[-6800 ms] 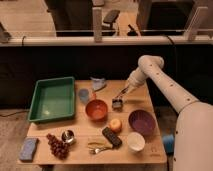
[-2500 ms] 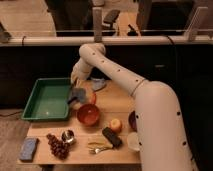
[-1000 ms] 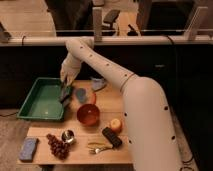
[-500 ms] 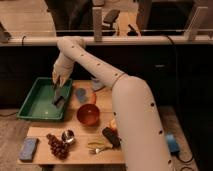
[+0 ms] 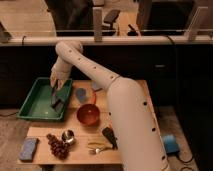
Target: Place brush in tray
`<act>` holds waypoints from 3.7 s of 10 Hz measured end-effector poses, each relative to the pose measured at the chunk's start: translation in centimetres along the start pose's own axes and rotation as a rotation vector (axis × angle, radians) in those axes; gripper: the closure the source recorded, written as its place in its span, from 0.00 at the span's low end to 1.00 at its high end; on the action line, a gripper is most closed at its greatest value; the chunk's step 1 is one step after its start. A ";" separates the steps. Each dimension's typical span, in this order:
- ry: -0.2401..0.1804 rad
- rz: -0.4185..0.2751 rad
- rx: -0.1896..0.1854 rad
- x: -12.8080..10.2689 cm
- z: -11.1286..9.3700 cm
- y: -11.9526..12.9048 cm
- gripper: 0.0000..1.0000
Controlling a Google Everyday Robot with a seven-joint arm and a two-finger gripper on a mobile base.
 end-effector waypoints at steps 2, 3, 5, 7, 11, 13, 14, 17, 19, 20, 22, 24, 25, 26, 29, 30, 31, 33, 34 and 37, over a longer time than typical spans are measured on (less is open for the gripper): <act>-0.010 0.002 0.001 0.4 1.1 0.3 1.00; -0.016 0.001 0.000 0.4 1.4 0.3 1.00; -0.027 0.006 -0.001 0.6 1.9 0.4 0.90; -0.040 0.013 -0.002 0.8 2.2 0.4 0.67; -0.048 0.020 0.001 0.8 2.2 0.6 0.27; -0.052 0.021 -0.001 0.8 2.3 0.7 0.20; -0.052 0.023 -0.002 0.7 2.2 0.6 0.20; -0.056 0.027 -0.008 0.8 2.2 0.6 0.20; -0.059 0.030 -0.012 0.8 2.2 0.6 0.20; -0.061 0.031 -0.013 0.8 2.2 0.6 0.20; -0.061 0.033 -0.012 1.0 2.2 0.7 0.20; -0.058 0.034 -0.002 1.1 2.0 0.8 0.20; -0.055 0.034 -0.001 1.2 1.8 0.9 0.20; -0.052 0.034 0.001 1.2 1.8 0.9 0.20; -0.049 0.029 0.003 1.1 1.8 0.8 0.20; -0.049 0.030 0.003 1.1 1.7 0.8 0.20; -0.049 0.030 0.003 1.1 1.8 0.8 0.20; -0.049 0.030 0.003 1.1 1.7 0.8 0.20; -0.049 0.030 0.003 1.1 1.7 0.8 0.20; -0.049 0.031 0.003 1.1 1.7 0.8 0.20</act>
